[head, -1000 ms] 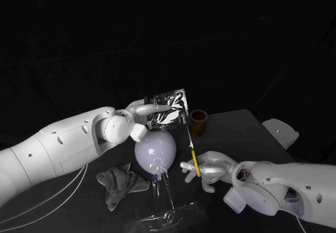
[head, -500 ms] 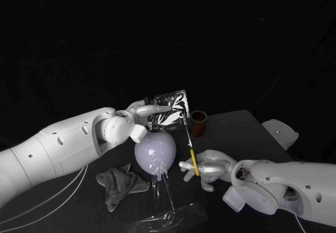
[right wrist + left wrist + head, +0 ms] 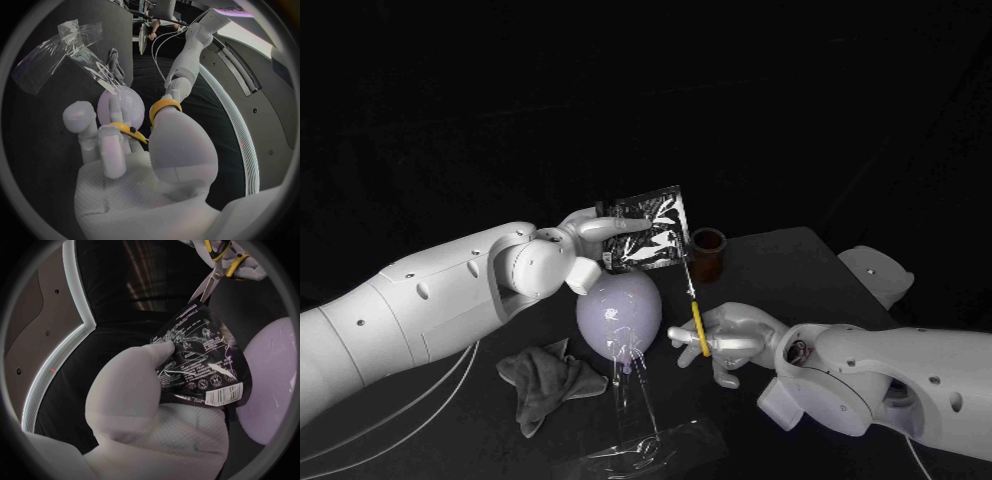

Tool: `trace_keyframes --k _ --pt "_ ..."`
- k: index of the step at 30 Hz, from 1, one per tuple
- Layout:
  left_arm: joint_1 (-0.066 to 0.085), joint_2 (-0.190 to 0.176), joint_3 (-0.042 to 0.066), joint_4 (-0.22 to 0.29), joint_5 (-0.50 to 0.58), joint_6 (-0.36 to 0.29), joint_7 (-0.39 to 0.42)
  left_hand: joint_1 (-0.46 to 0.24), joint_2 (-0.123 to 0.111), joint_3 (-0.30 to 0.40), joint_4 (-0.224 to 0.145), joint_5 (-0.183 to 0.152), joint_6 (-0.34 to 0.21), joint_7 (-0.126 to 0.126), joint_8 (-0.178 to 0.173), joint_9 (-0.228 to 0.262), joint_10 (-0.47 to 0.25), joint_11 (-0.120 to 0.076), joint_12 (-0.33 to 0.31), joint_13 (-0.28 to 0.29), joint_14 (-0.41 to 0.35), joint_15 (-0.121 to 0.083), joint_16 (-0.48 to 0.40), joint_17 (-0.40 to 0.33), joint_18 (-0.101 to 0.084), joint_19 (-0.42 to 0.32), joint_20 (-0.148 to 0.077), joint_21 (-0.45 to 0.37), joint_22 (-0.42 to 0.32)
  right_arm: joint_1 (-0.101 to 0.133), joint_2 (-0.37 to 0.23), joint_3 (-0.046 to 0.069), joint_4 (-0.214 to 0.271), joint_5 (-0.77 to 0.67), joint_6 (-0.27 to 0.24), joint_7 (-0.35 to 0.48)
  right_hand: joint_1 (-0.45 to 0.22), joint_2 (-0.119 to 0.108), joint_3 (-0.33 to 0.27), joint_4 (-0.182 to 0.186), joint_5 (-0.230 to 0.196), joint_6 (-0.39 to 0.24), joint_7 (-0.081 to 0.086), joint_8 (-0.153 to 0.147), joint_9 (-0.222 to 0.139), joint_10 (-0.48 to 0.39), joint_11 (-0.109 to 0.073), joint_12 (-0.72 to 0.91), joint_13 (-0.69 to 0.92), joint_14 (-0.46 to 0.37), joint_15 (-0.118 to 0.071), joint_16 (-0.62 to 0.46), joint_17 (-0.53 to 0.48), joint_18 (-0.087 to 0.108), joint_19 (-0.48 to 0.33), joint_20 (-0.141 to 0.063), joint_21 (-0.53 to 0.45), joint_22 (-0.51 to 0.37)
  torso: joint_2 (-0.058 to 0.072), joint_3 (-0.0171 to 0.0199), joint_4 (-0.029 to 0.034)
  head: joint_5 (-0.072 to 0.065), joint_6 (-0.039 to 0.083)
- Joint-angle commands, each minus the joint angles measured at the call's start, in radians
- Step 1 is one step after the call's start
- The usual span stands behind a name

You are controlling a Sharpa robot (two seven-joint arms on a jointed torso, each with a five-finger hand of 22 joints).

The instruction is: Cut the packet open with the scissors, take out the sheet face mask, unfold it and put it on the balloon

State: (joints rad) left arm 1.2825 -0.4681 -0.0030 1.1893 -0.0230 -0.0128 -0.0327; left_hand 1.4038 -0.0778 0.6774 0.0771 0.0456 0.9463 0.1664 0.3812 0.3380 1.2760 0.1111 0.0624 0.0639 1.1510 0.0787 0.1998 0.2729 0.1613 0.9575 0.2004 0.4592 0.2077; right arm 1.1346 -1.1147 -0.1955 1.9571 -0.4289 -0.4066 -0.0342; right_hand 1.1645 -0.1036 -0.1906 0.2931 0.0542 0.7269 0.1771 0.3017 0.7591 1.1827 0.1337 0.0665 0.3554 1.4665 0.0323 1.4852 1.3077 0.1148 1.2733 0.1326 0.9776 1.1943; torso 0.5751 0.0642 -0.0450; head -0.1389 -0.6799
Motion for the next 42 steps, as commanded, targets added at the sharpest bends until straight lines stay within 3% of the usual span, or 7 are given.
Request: trace_keyframes --k 1,33,37,40,42 --pt "0.002 0.001 0.001 0.001 0.005 0.023 0.001 0.004 0.011 -0.001 -0.004 0.003 0.003 0.005 0.003 0.114 0.004 -0.001 0.002 0.001 0.006 -0.002 0.001 0.001 0.02 -0.001 -0.004 0.005 0.001 0.004 -0.002 0.002 0.004 -0.018 0.0 0.02 0.003 0.014 -0.001 -0.005 -0.005 0.0 0.006 0.005 -0.002 0.022 -0.028 -0.003 -0.002 0.058 -0.006 0.002 0.046 0.012 -0.003 -0.006 -0.006 0.001 0.0 0.0001 -0.0002 -0.001 0.001" --pt "0.002 -0.004 0.001 -0.002 0.002 0.028 -0.004 0.001 0.011 -0.001 -0.006 0.003 0.003 0.005 0.003 0.116 0.005 -0.001 0.003 0.001 0.009 -0.002 0.001 0.002 0.02 0.0 -0.005 0.01 0.004 0.027 -0.008 0.006 -0.004 -0.016 -0.01 0.031 0.025 0.037 -0.014 -0.008 -0.006 0.018 0.003 0.013 -0.014 0.027 -0.031 0.0 -0.016 0.058 -0.008 0.002 0.044 0.012 -0.004 -0.006 -0.006 0.001 0.0 0.0 0.0005 -0.004 0.006" --pt "0.002 -0.003 0.001 -0.002 0.001 0.029 -0.004 0.001 0.012 -0.001 -0.006 0.003 0.003 0.005 0.003 0.116 0.005 -0.001 0.003 0.001 0.009 -0.002 0.002 0.002 0.02 0.001 -0.005 0.01 0.004 0.027 -0.006 0.006 -0.008 -0.012 -0.011 0.03 0.056 0.065 -0.028 -0.013 -0.005 0.092 -0.027 0.051 -0.016 0.112 -0.058 0.039 -0.005 0.059 -0.028 0.004 0.046 0.011 0.007 -0.019 0.013 0.012 0.0 -0.0001 0.0004 -0.003 0.004" --pt "0.002 -0.002 0.001 -0.002 0.0 0.031 -0.004 0.0 0.012 -0.001 -0.006 0.003 0.003 0.005 0.003 0.117 0.006 -0.001 0.003 0.001 0.01 -0.002 0.002 0.003 0.02 0.001 -0.006 0.011 0.004 0.027 -0.006 0.006 -0.009 -0.008 -0.018 0.031 0.077 0.085 -0.045 -0.015 -0.006 0.159 -0.059 0.09 -0.004 0.206 -0.094 0.089 0.026 0.06 -0.056 0.004 0.047 0.009 0.017 -0.042 0.03 0.022 0.0 -0.0001 -0.0003 -0.003 0.003" --pt "0.002 -0.002 0.001 -0.002 -0.002 0.032 -0.004 0.0 0.012 -0.001 -0.006 0.003 0.003 0.005 0.003 0.117 0.006 -0.001 0.003 0.001 0.01 -0.002 0.002 0.003 0.02 0.001 -0.006 0.011 0.004 0.027 -0.007 0.006 -0.01 -0.007 -0.021 0.031 0.09 0.096 -0.056 -0.017 -0.006 0.187 -0.078 0.109 0.006 0.246 -0.108 0.117 0.048 0.061 -0.071 0.004 0.046 0.006 0.022 -0.055 0.038 0.027 0.0 -0.0001 -0.0005 -0.002 0.003"
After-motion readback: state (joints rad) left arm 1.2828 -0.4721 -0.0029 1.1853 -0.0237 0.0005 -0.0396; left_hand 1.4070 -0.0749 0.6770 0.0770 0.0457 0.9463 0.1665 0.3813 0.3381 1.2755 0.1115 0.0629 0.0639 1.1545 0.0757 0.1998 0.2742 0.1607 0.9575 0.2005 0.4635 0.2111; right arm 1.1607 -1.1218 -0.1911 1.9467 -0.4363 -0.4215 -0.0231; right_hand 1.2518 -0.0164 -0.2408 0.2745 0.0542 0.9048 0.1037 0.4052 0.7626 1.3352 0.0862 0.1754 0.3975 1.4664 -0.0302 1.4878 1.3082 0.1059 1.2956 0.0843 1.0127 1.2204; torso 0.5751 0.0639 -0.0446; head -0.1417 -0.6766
